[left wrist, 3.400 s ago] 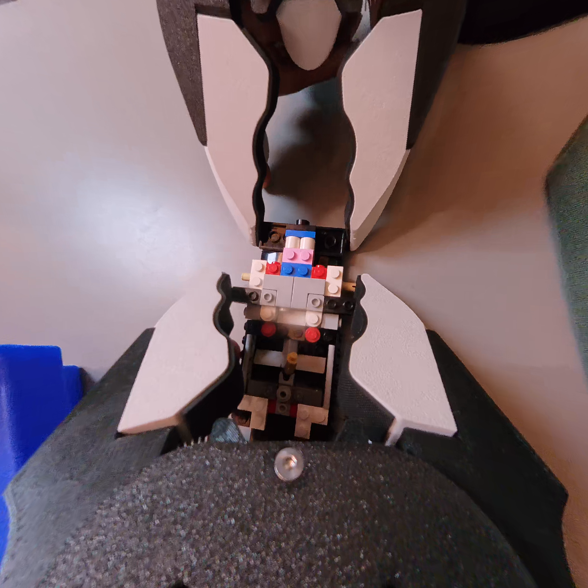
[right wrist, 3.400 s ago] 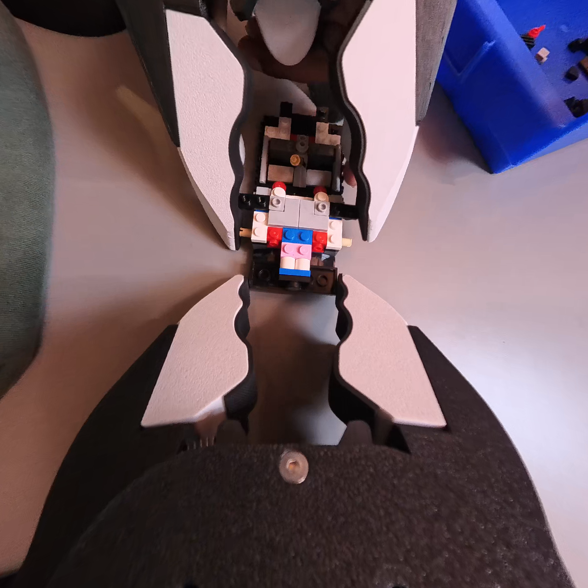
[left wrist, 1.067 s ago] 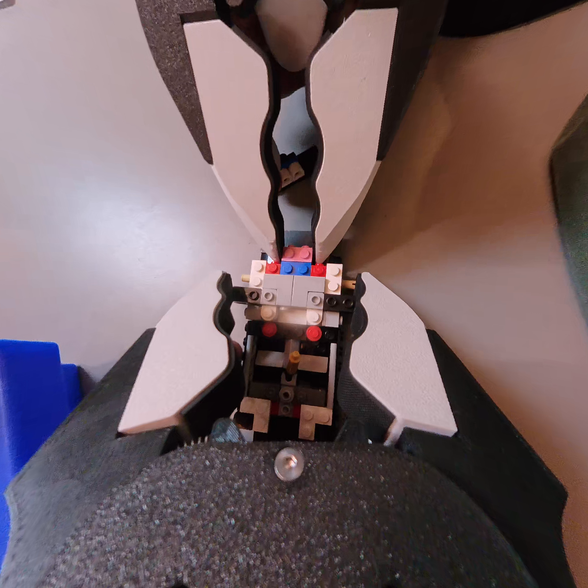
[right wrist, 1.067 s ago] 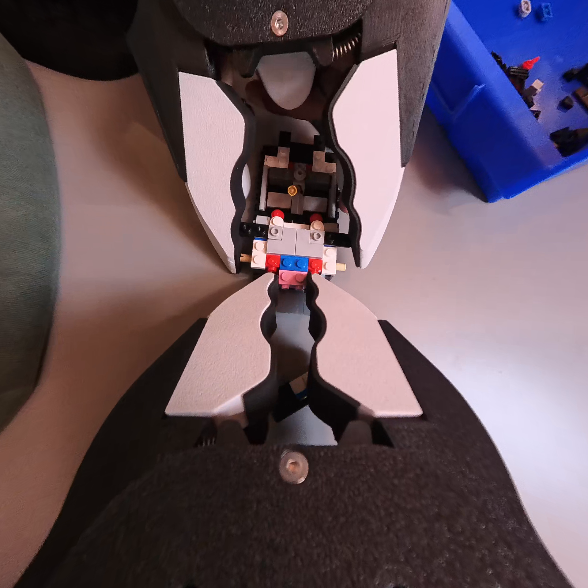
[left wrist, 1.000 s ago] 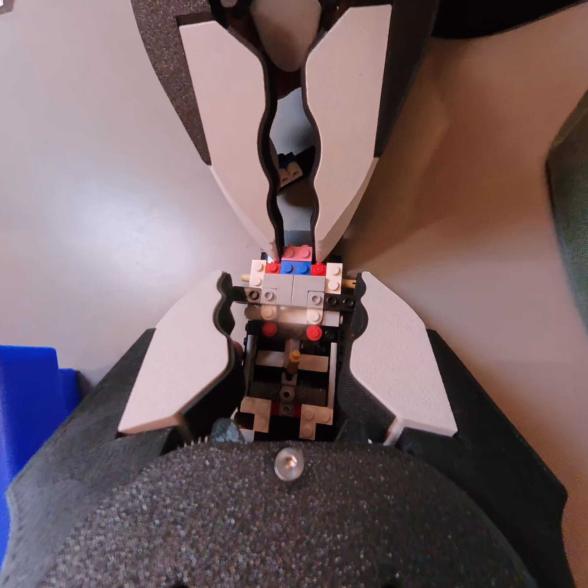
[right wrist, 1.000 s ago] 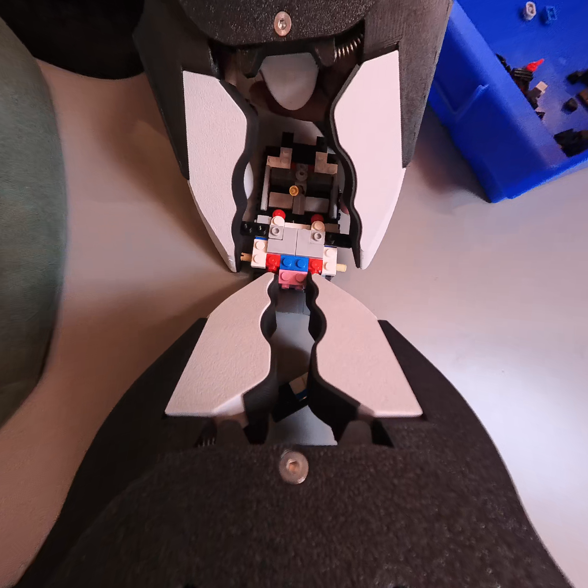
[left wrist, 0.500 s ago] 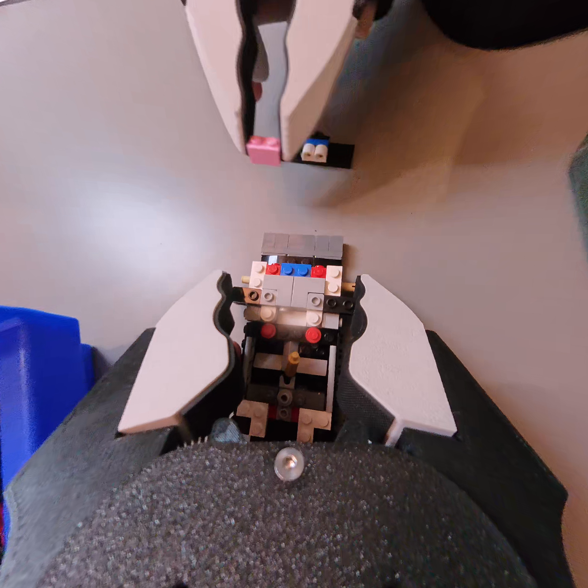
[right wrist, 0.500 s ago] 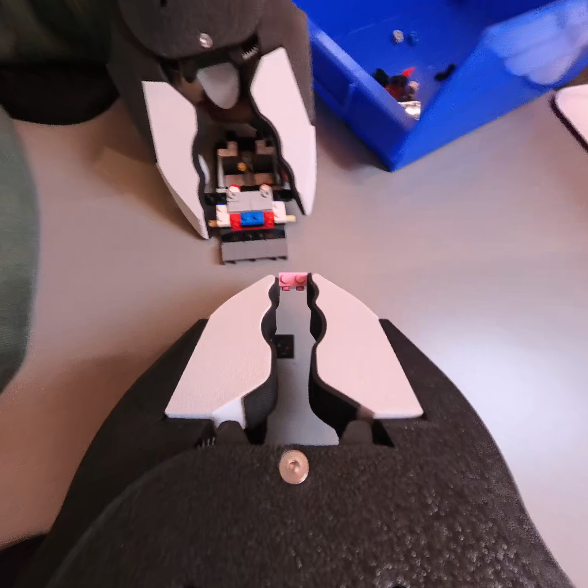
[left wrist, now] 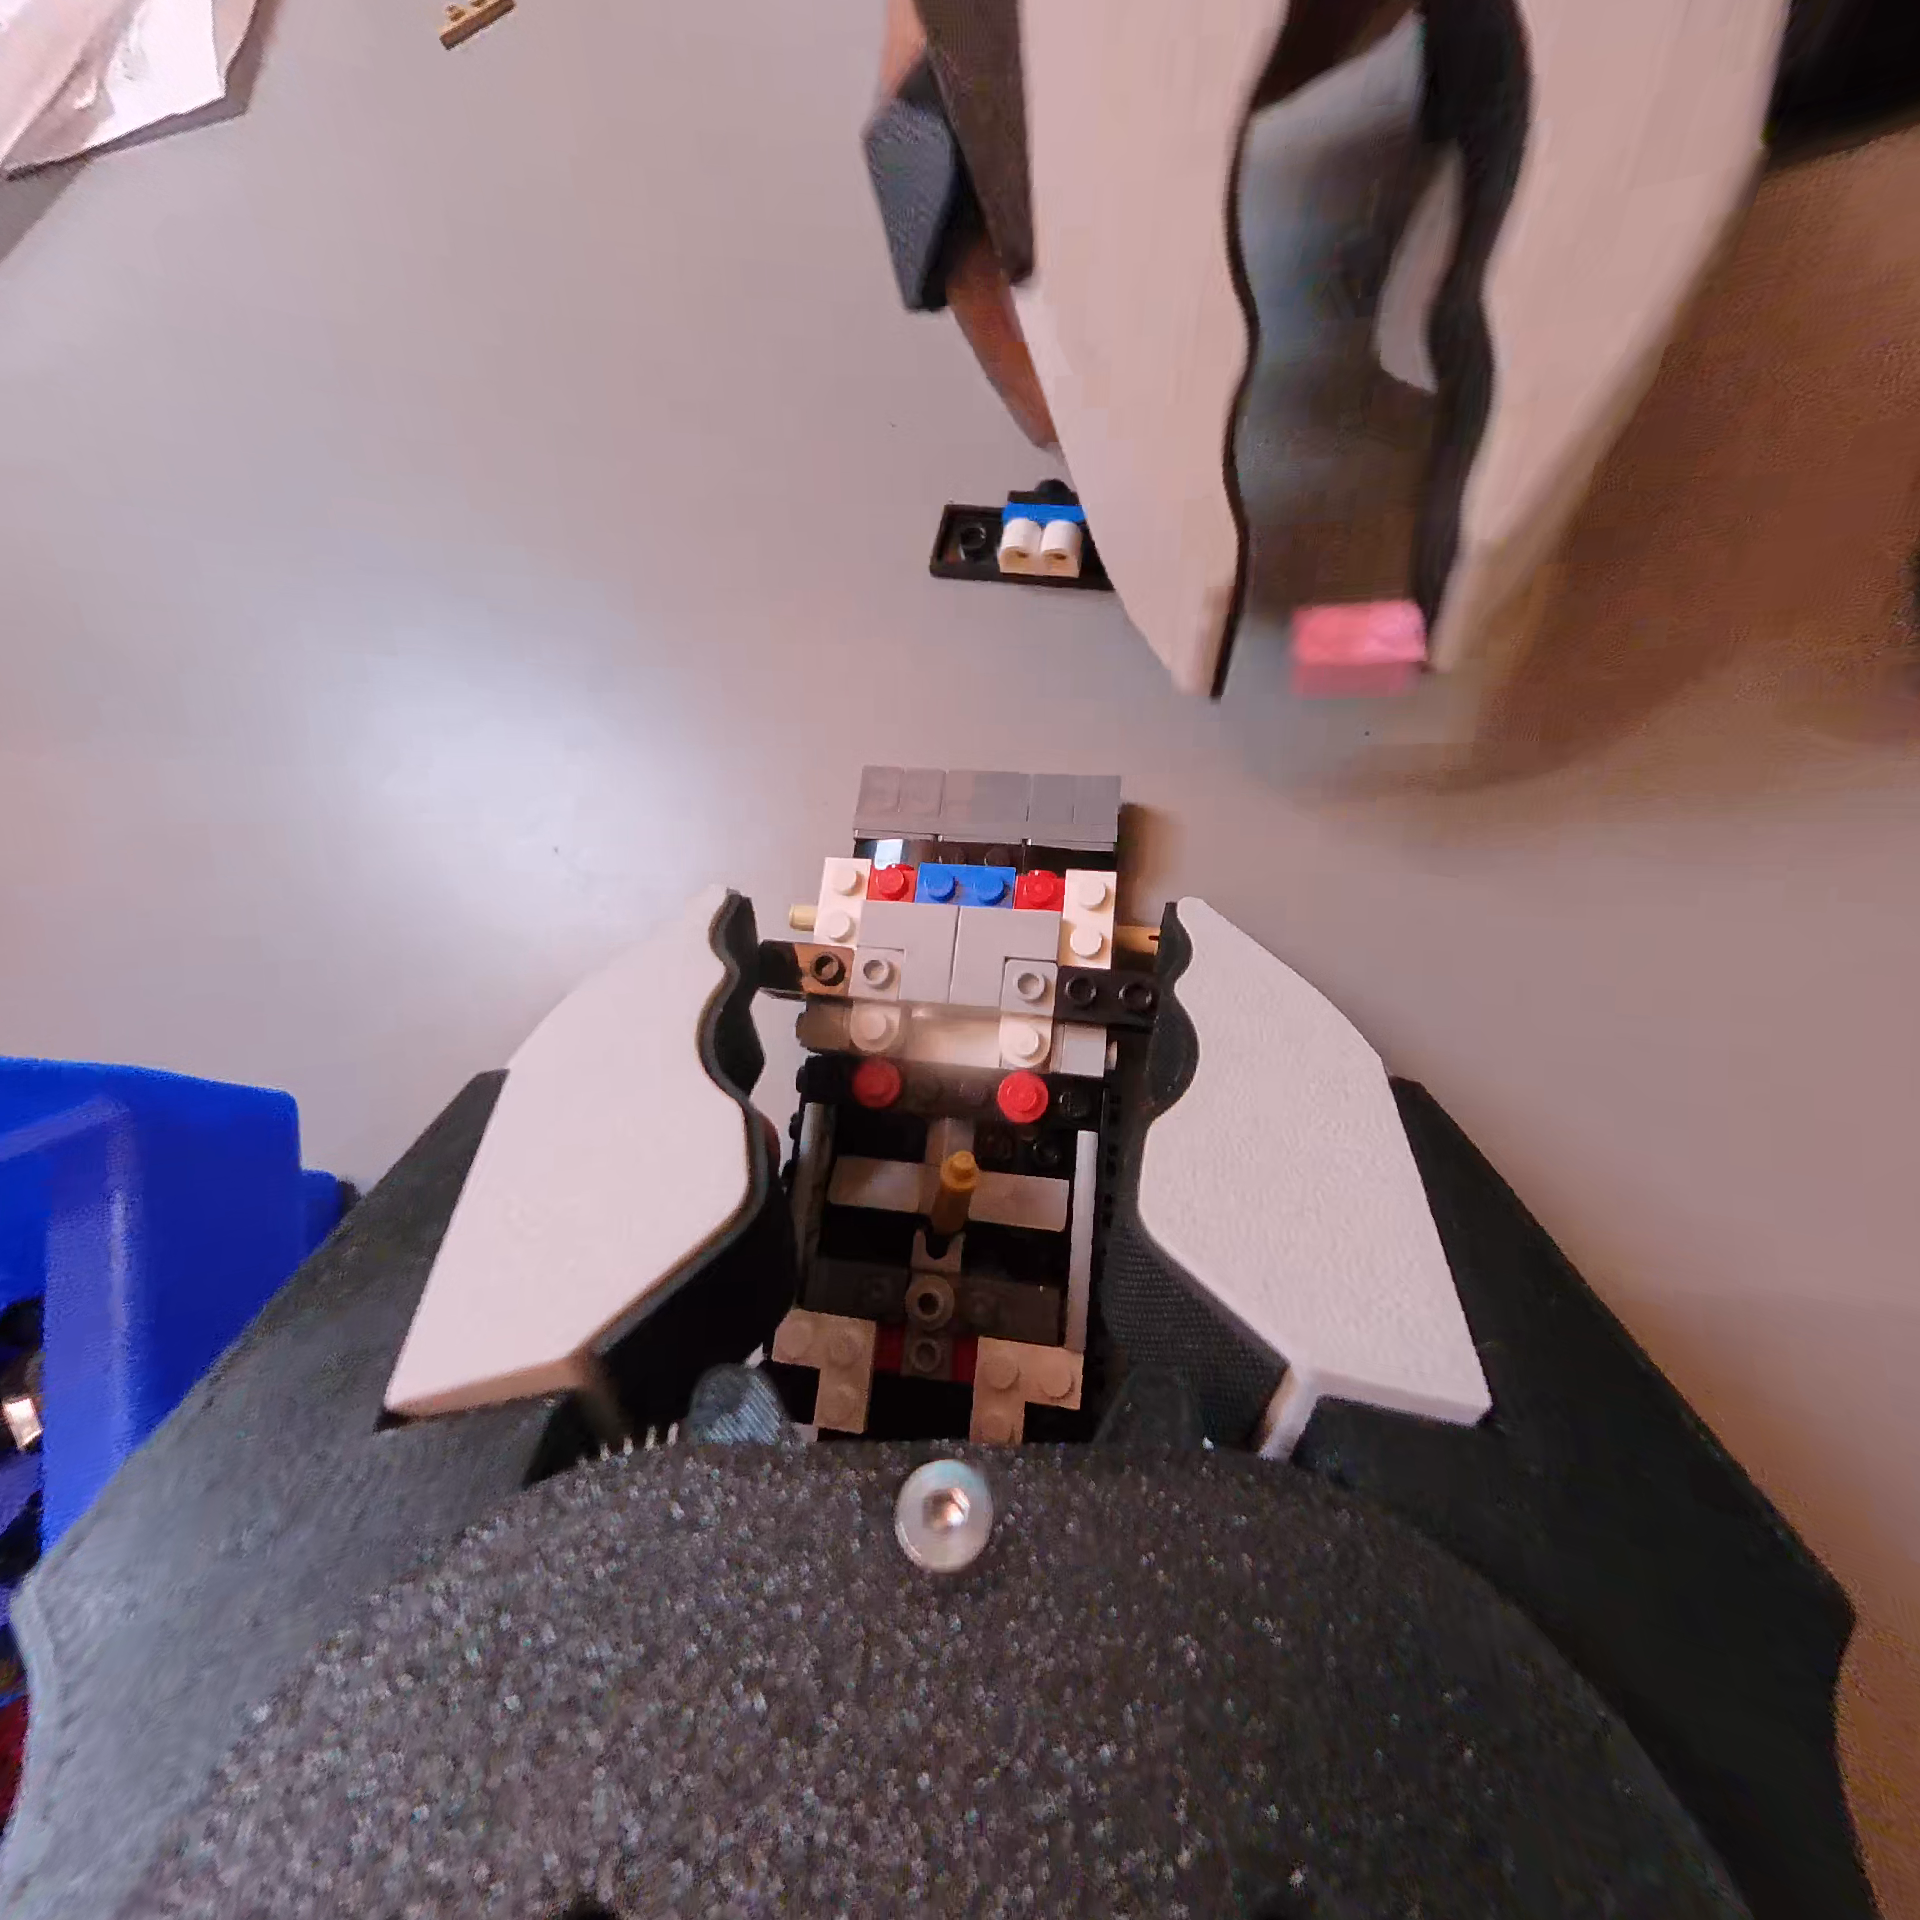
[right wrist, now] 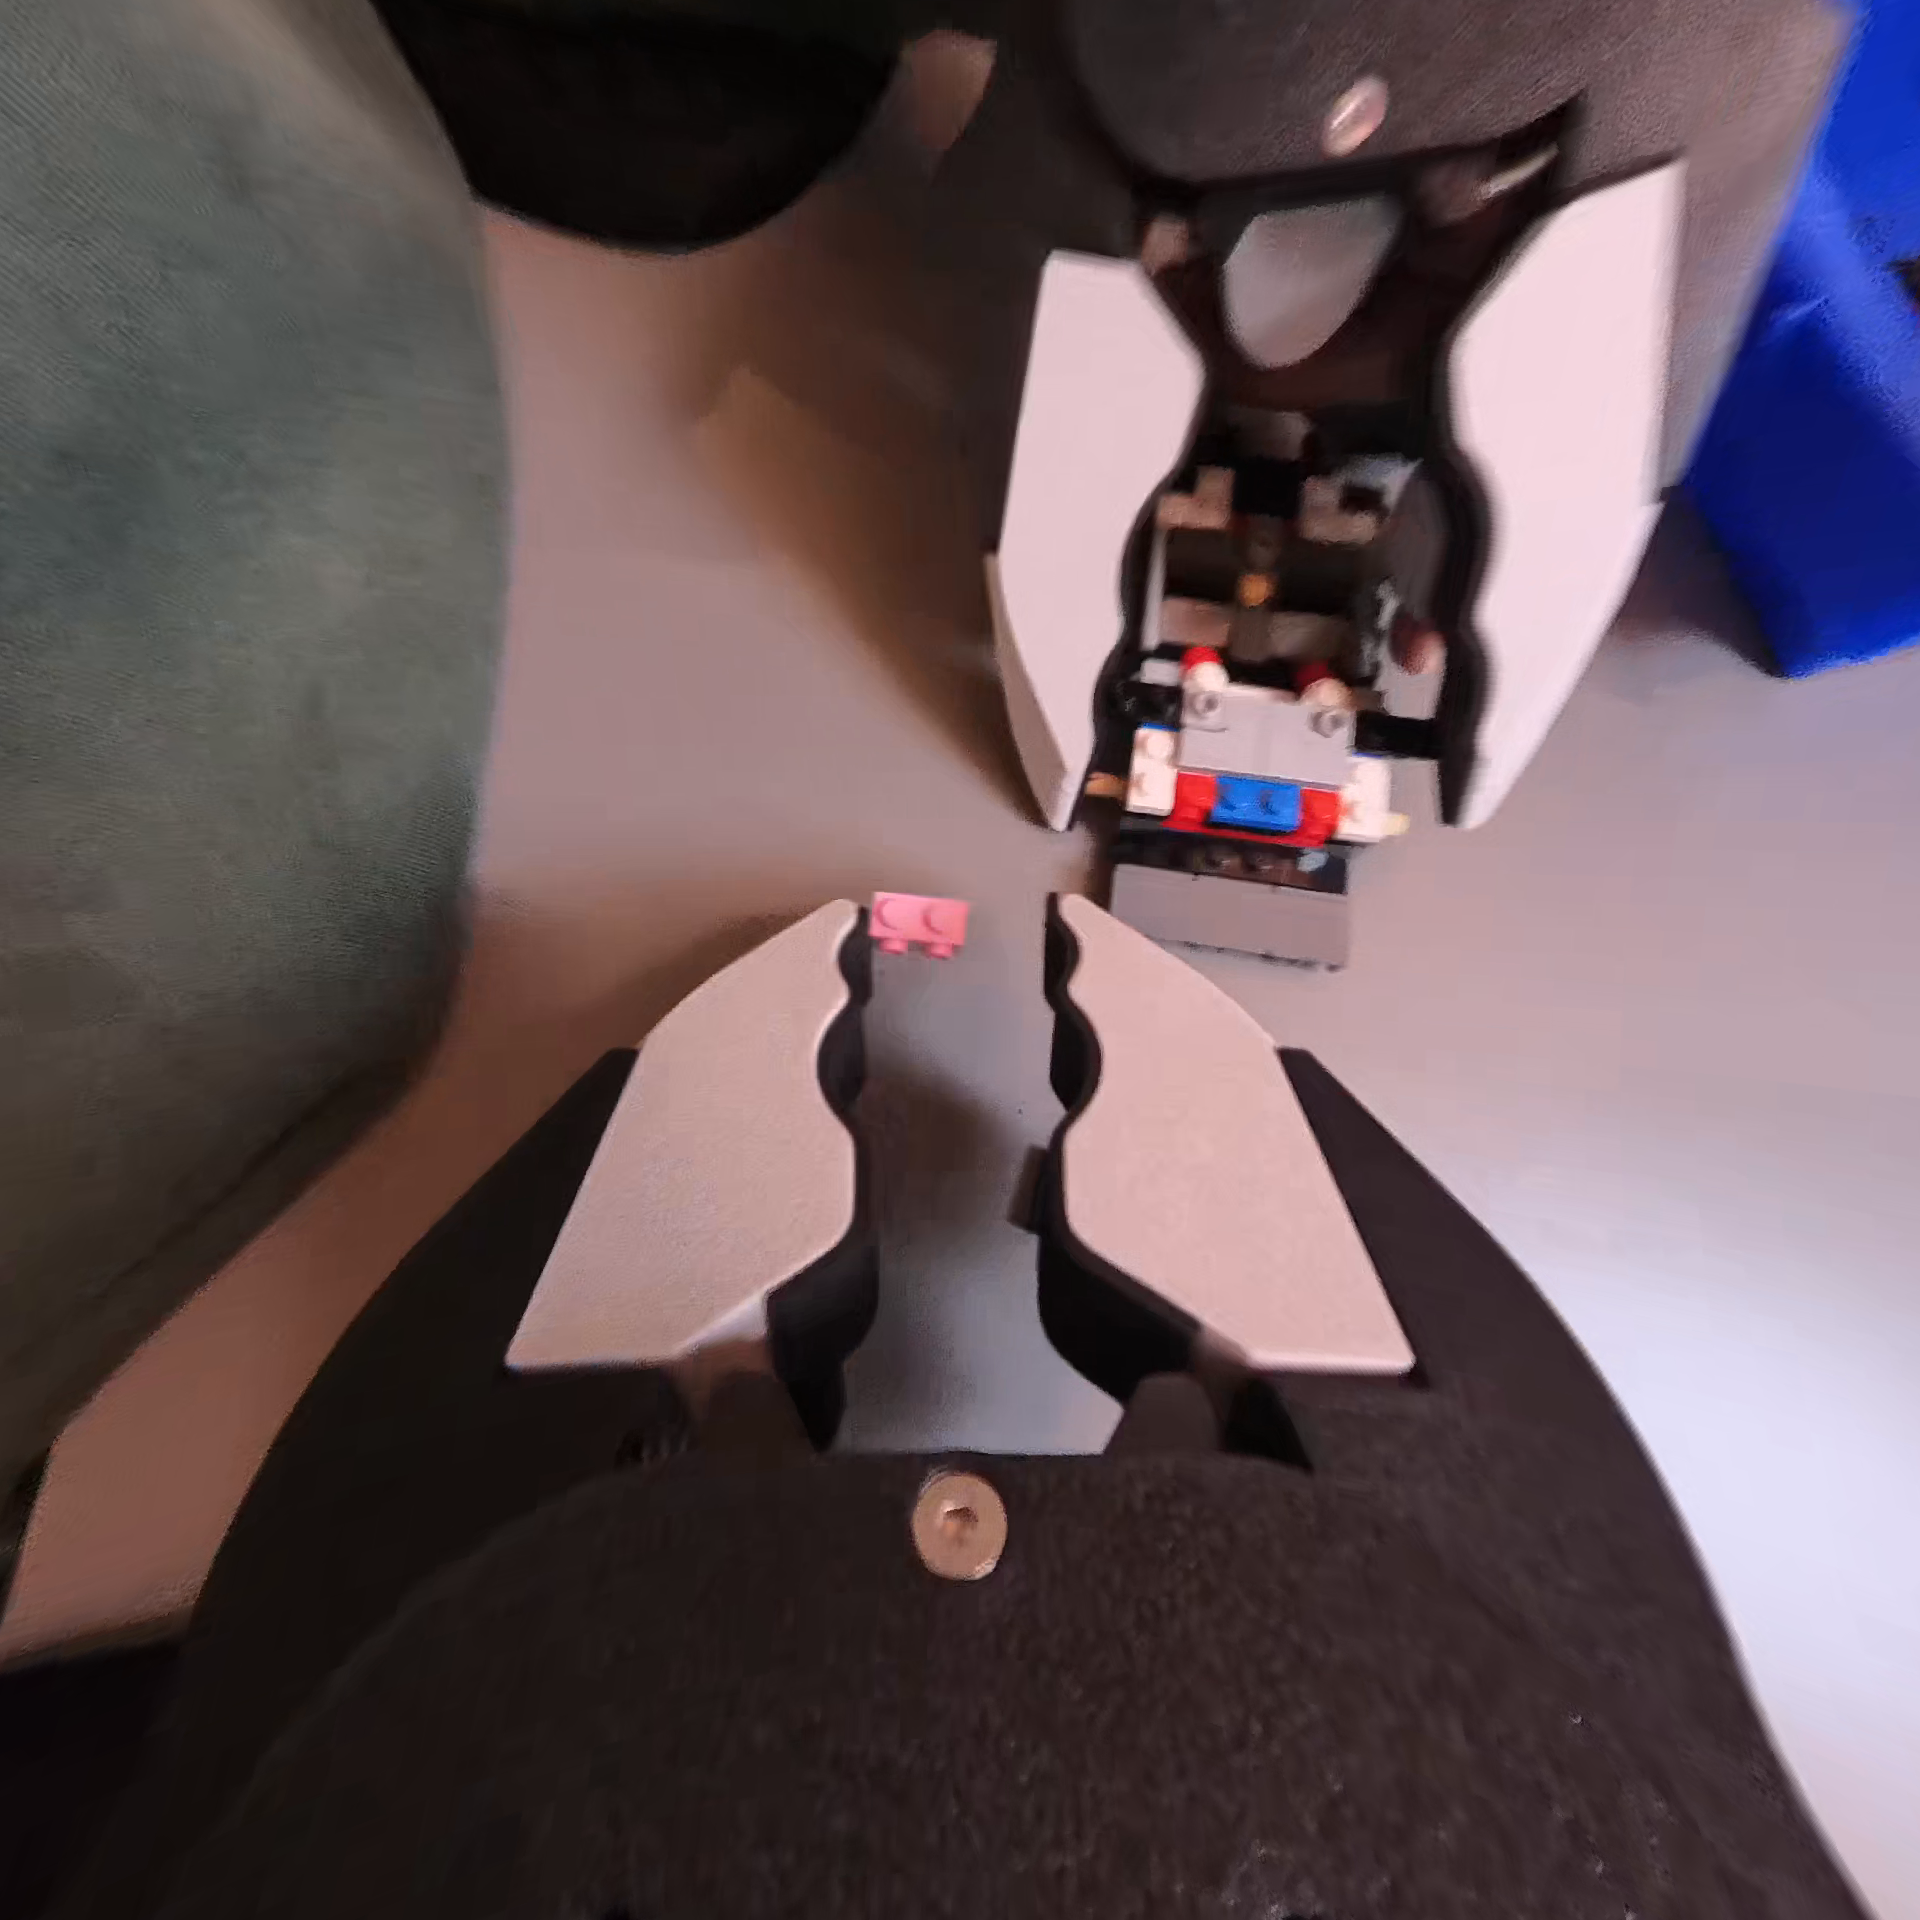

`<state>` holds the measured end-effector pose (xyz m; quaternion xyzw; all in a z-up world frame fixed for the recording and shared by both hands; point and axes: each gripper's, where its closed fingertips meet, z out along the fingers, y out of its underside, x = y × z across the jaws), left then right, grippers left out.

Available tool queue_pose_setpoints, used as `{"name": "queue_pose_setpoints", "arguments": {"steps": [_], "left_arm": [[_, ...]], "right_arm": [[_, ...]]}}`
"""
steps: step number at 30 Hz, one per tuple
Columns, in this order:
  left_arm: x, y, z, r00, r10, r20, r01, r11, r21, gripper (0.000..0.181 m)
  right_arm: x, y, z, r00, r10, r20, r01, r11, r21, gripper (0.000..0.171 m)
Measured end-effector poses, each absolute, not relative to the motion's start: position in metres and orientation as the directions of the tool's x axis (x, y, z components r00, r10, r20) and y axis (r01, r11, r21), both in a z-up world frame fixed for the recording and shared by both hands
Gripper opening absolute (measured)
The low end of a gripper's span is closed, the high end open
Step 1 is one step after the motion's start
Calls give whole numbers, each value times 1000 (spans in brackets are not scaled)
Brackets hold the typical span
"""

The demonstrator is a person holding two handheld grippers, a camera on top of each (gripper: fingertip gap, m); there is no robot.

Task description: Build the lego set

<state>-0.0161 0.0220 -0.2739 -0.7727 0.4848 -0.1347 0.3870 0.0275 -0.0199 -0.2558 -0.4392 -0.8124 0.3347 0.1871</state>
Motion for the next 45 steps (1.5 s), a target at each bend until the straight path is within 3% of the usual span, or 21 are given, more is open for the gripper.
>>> {"name": "queue_pose_setpoints", "arguments": {"steps": [2,16,19,22,26,31,34,40,45], "left_arm": [[-17,23,-274,500,-850,-167,-640,-233,-732,73],[-9,20,-266,487,-856,-175,-626,-202,-753,73],[1,16,-260,454,-867,-206,-629,-147,-764,72],[0,18,-260,466,-856,-225,-636,-147,-758,73],[-13,38,-246,580,-772,-258,-580,-169,-797,81],[-23,48,-228,653,-719,-238,-494,-166,-853,68],[-23,47,-232,643,-722,-257,-523,-168,-836,67],[-22,45,-239,626,-733,-267,-548,-170,-819,64],[-25,46,-242,628,-731,-267,-552,-177,-815,58]], "right_arm": [[26,-13,-277,-529,843,93,643,470,-605,44],[4,20,-261,-333,938,90,654,299,-695,69],[1,15,-275,-379,917,123,668,363,-649,57],[0,18,-272,-371,922,108,670,346,-657,56],[9,59,-273,-199,974,109,750,223,-623,56],[40,151,-273,297,952,74,758,-188,-625,56],[52,177,-278,427,904,29,702,-311,-640,56],[31,137,-265,277,957,-87,684,-260,-681,62],[30,118,-252,96,993,-63,673,-111,-732,49]]}}
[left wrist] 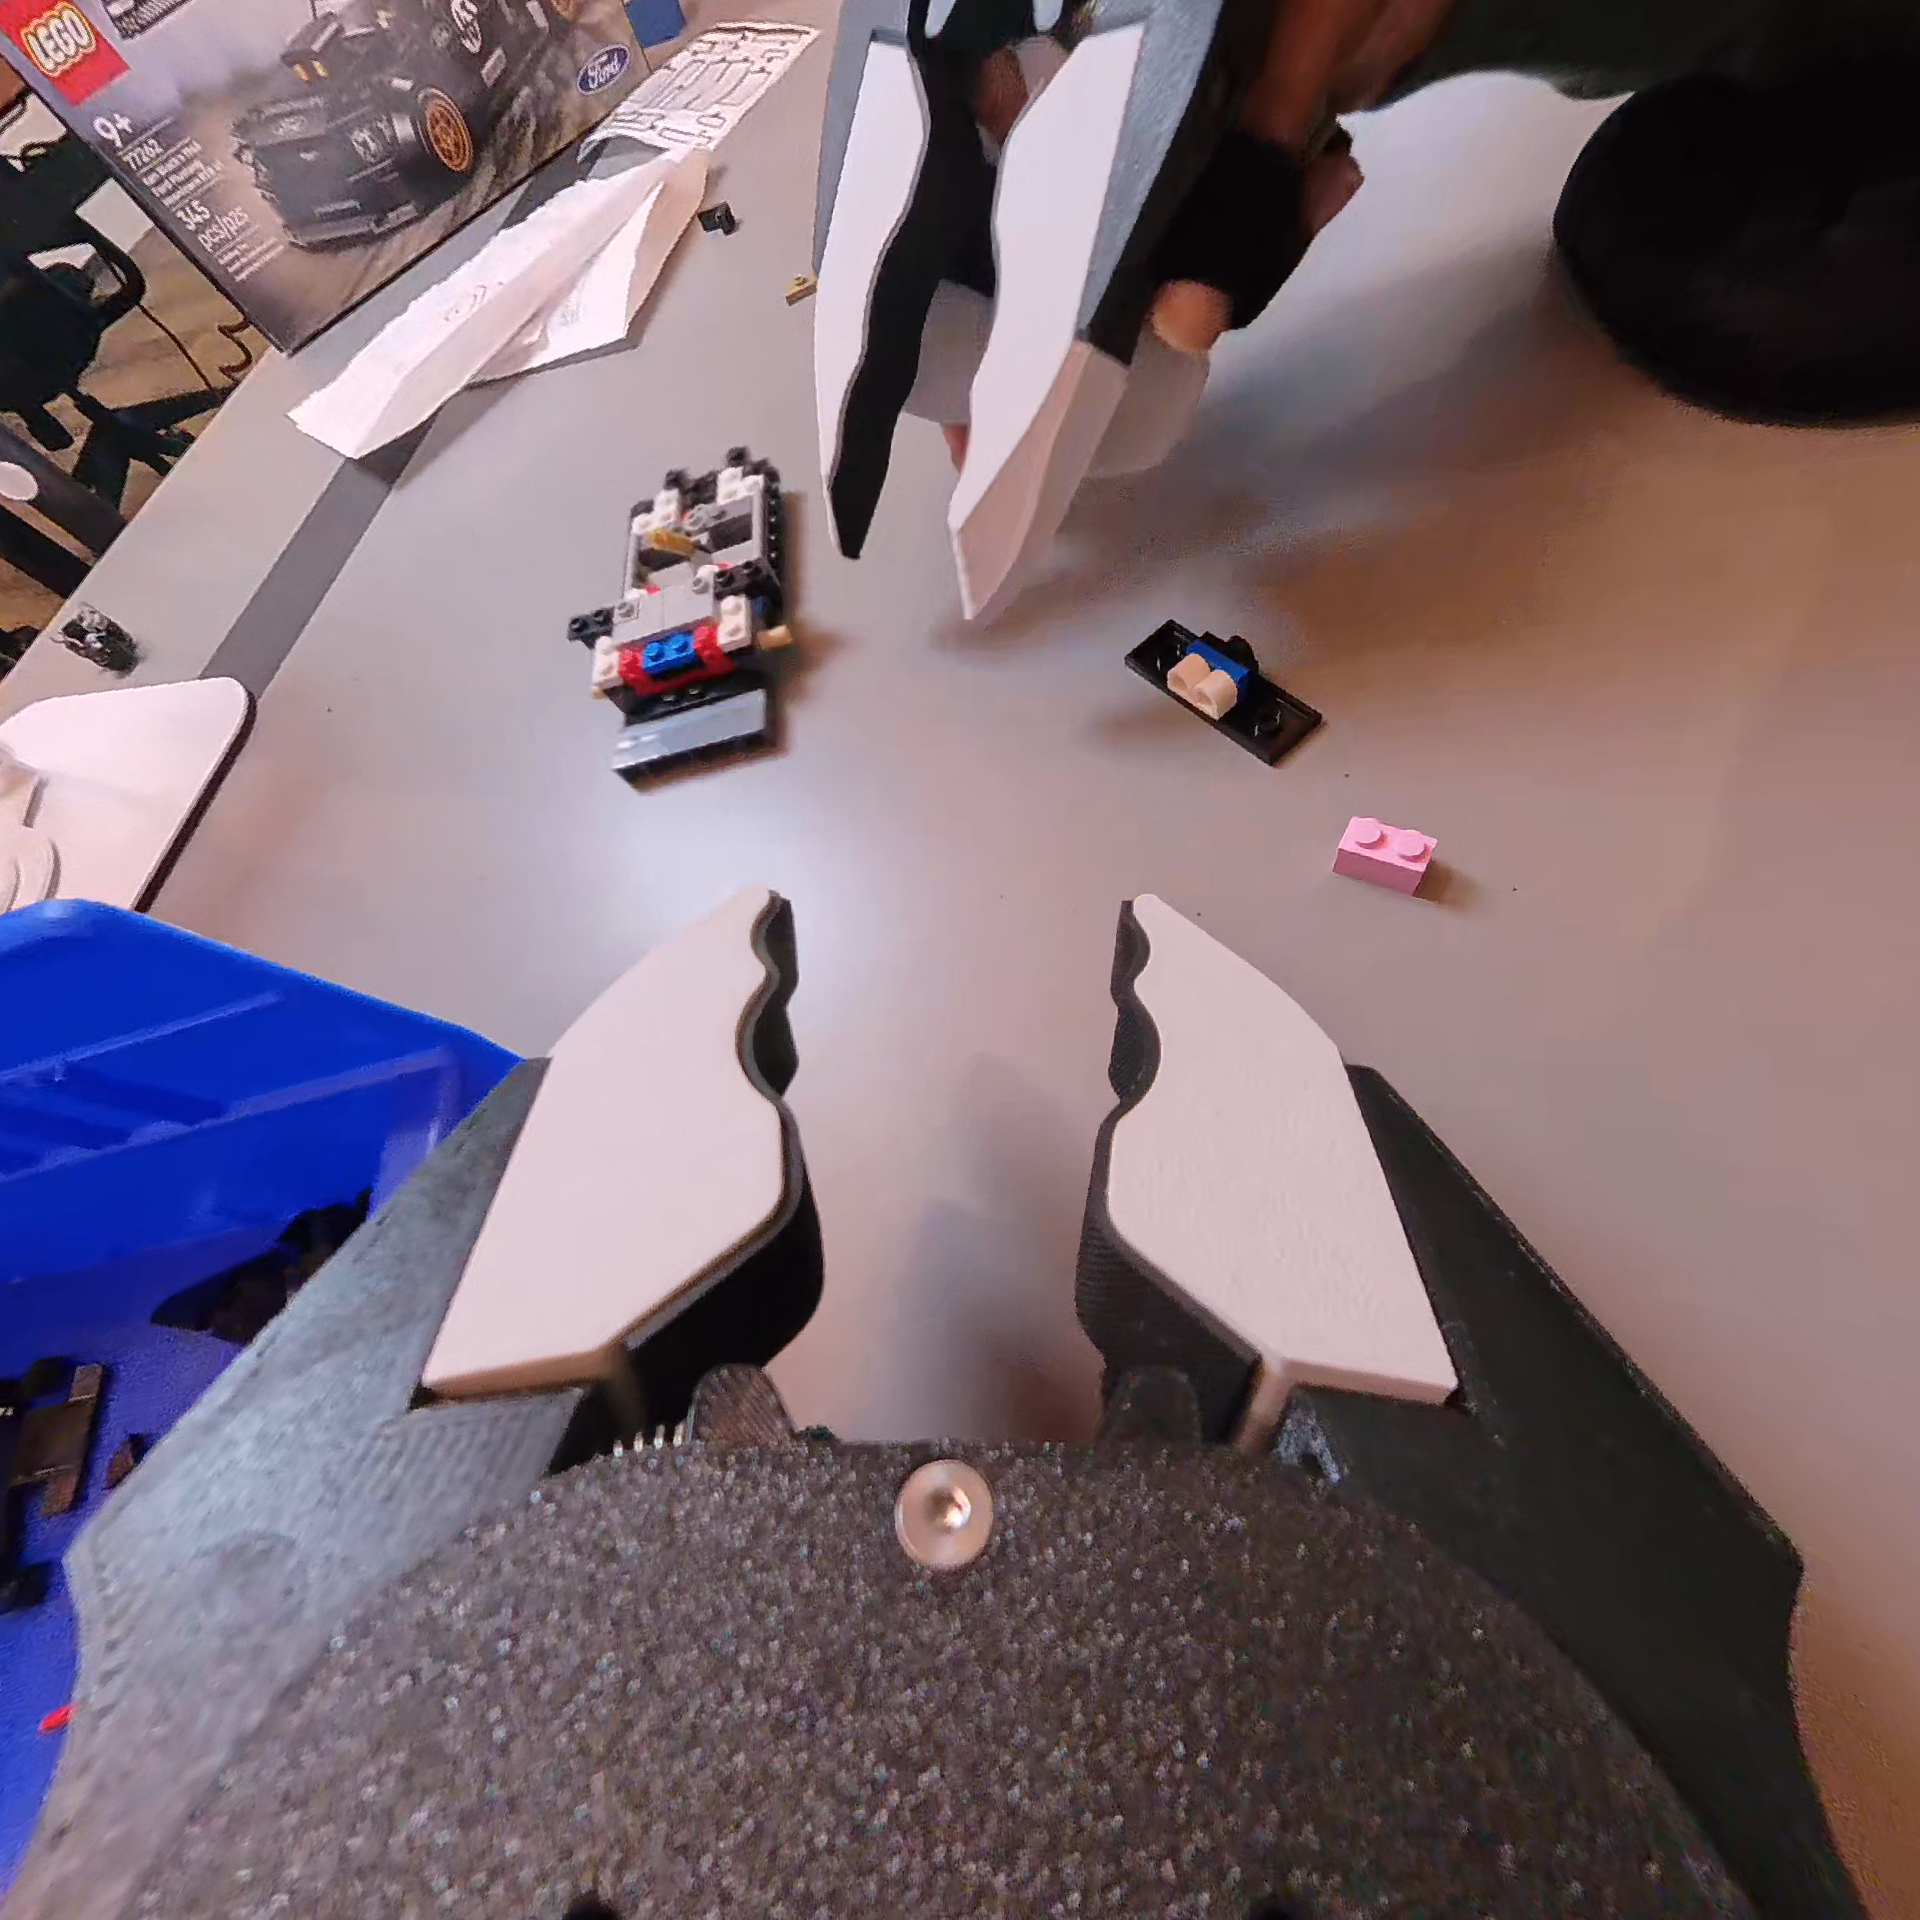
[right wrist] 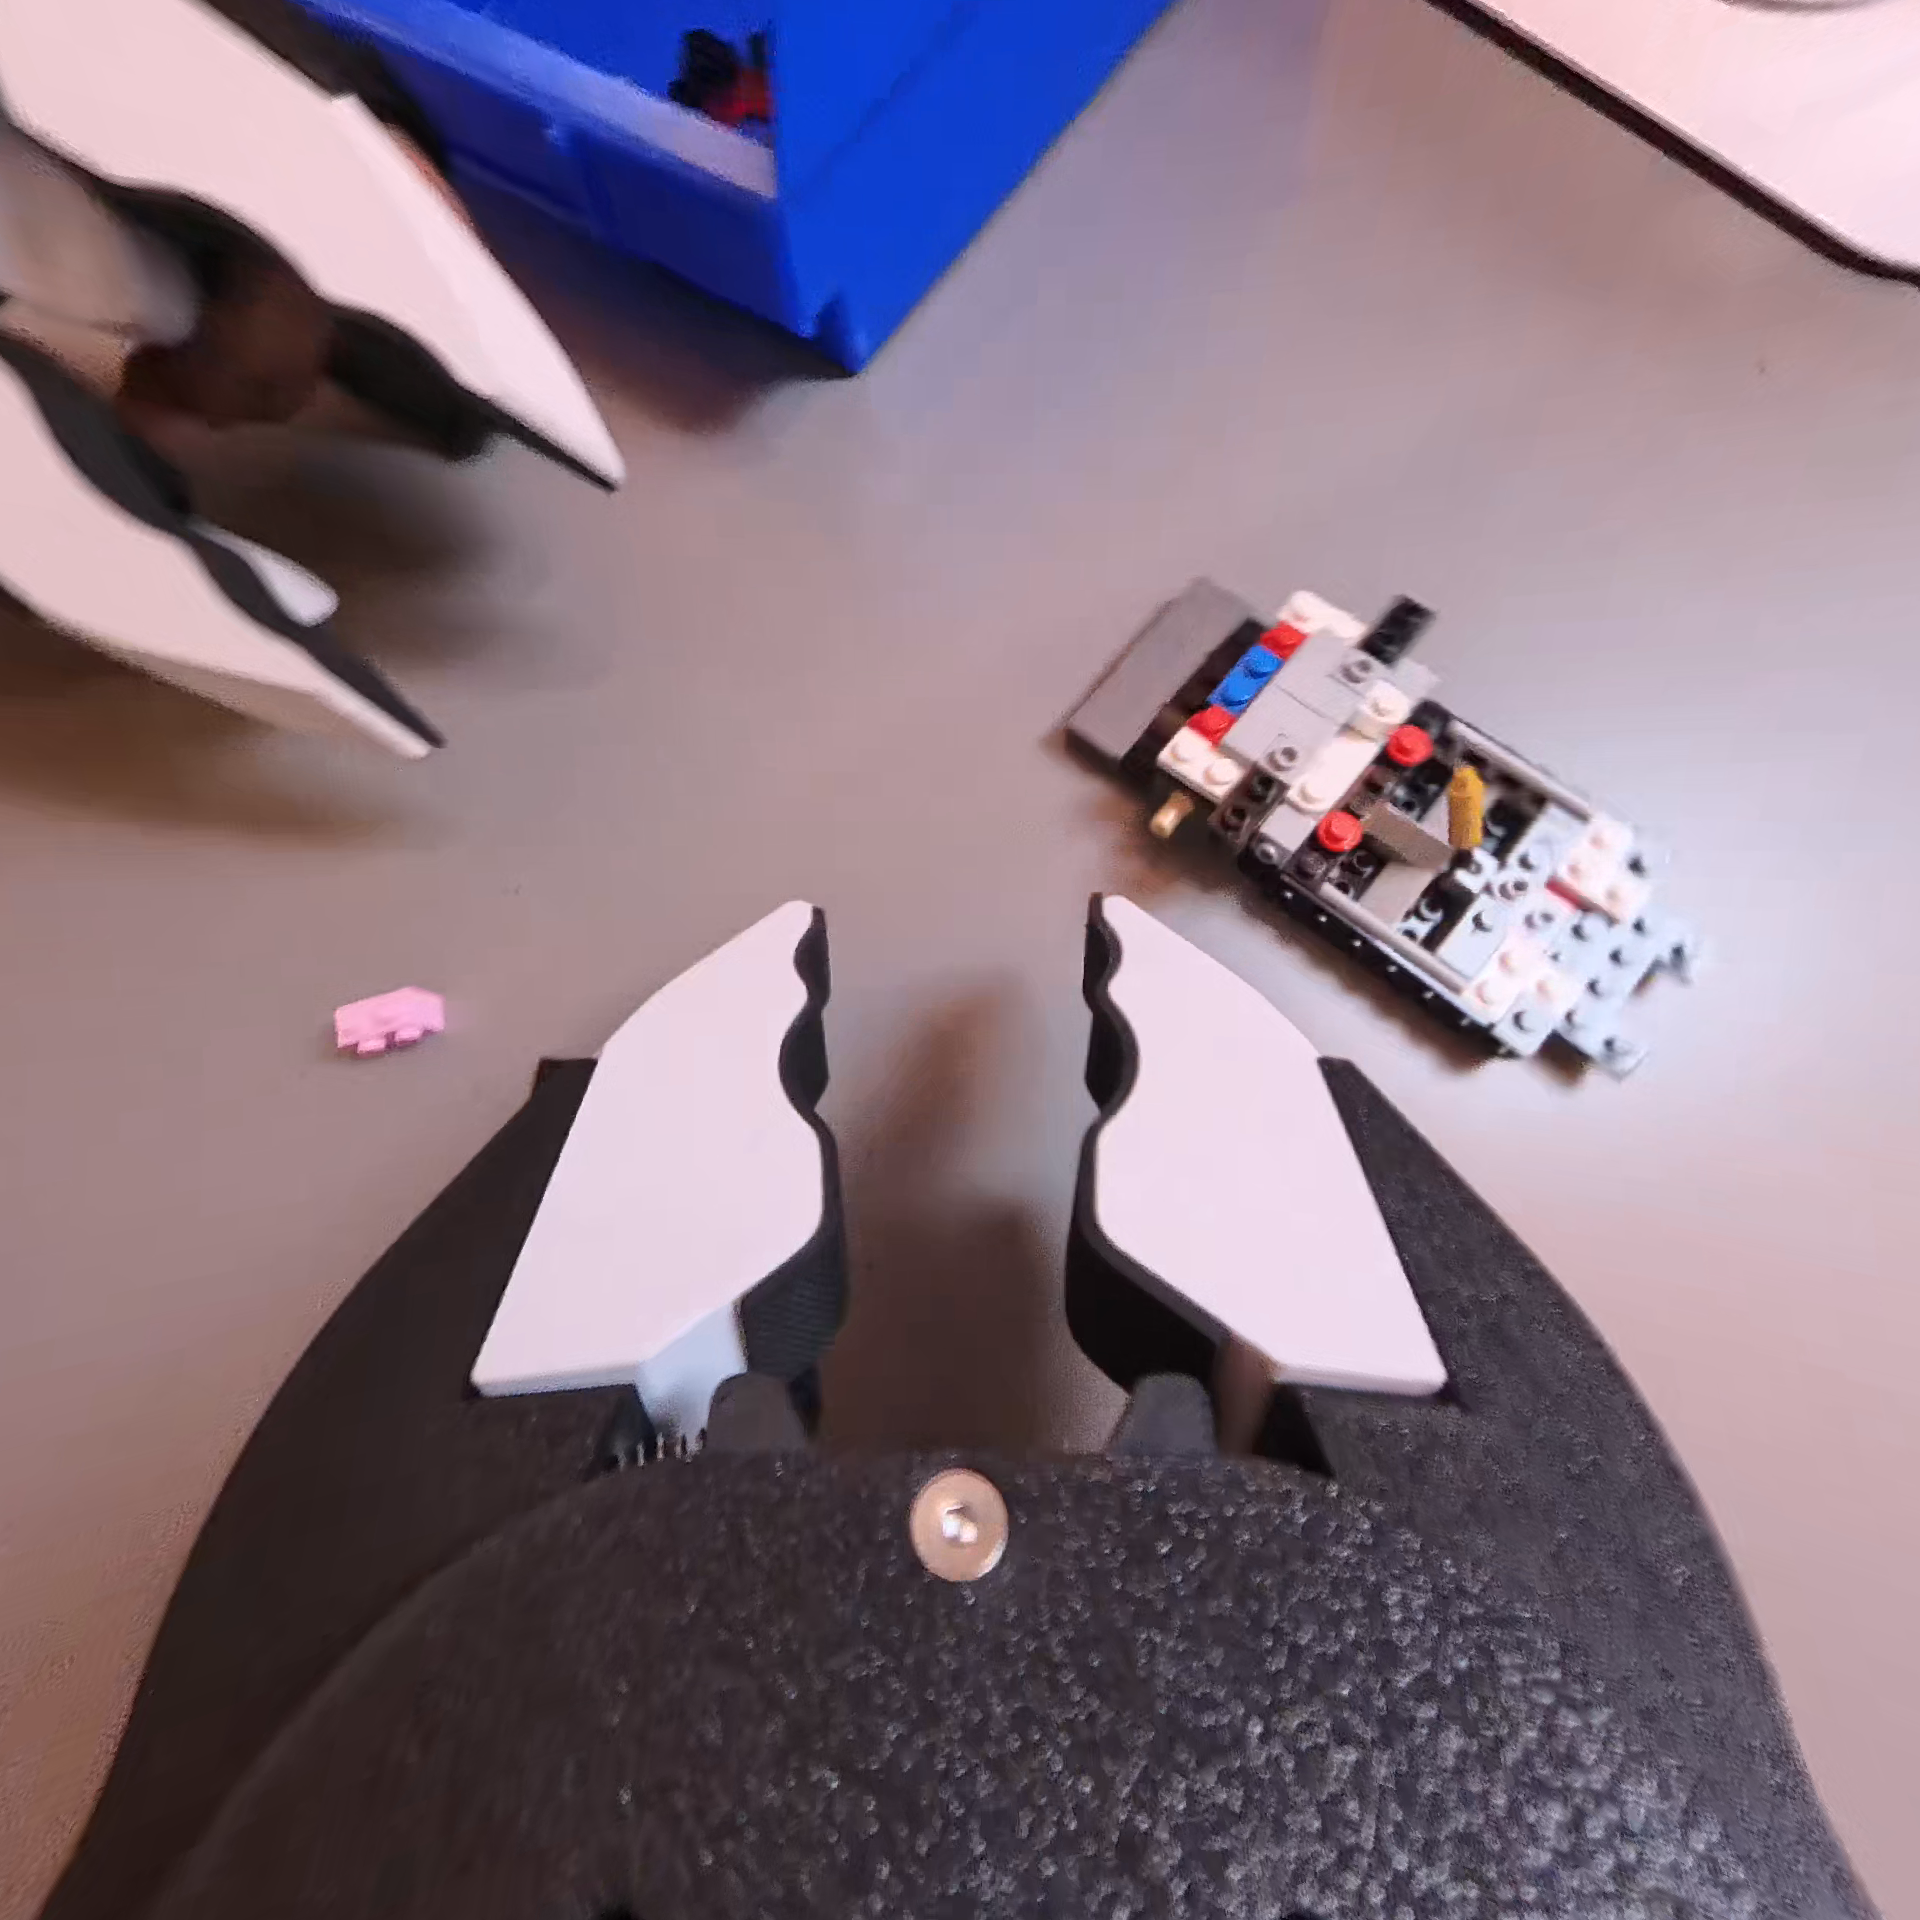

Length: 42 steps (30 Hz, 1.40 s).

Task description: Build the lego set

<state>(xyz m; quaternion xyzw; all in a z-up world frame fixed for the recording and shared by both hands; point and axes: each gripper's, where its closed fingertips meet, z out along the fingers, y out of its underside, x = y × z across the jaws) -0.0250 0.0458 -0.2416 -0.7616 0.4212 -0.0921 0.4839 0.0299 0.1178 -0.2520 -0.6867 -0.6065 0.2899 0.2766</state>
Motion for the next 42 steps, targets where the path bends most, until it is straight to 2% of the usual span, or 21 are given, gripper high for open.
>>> {"name": "queue_pose_setpoints", "arguments": {"steps": [6,9,14,19,24,27,30,32,34,35,36,40,42], "left_arm": [[-25,44,-248,614,-743,-264,-565,-181,-805,41],[-27,46,-247,627,-732,-266,-555,-180,-812,27],[-29,46,-248,637,-733,-237,-535,-199,-821,15],[-22,39,-252,605,-769,-205,-539,-206,-817,14],[-5,16,-262,498,-861,-101,-547,-221,-808,22],[6,4,-263,433,-896,-99,-571,-188,-799,25],[9,-1,-265,410,-906,-101,-589,-179,-788,25],[8,0,-266,414,-905,-96,-589,-185,-787,24],[7,1,-265,420,-903,-88,-578,-191,-794,24],[8,1,-263,420,-904,-83,-569,-191,-800,24],[9,0,-261,416,-906,-74,-559,-191,-807,24],[13,0,-247,421,-906,-50,-491,-181,-852,36],[11,12,-229,478,-870,-125,-441,-115,-890,37]], "right_arm": [[52,76,-265,-194,978,-83,749,93,-656,54],[59,68,-274,-229,968,-103,782,120,-611,61],[59,64,-278,-266,961,-72,785,173,-595,56],[53,52,-278,-330,942,-55,749,226,-623,48],[41,47,-278,-367,930,26,711,298,-637,23],[34,53,-274,-334,939,80,692,302,-656,32],[31,24,-258,-426,904,34,629,323,-707,33],[31,6,-260,-479,877,34,629,369,-684,33],[31,-1,-272,-510,858,64,653,434,-621,26],[27,0,-274,-503,857,108,647,457,-611,17],[24,0,-271,-503,855,126,632,463,-621,17],[11,6,-238,-424,905,42,539,289,-791,17],[6,13,-220,-343,928,-145,530,64,-846,17]]}}
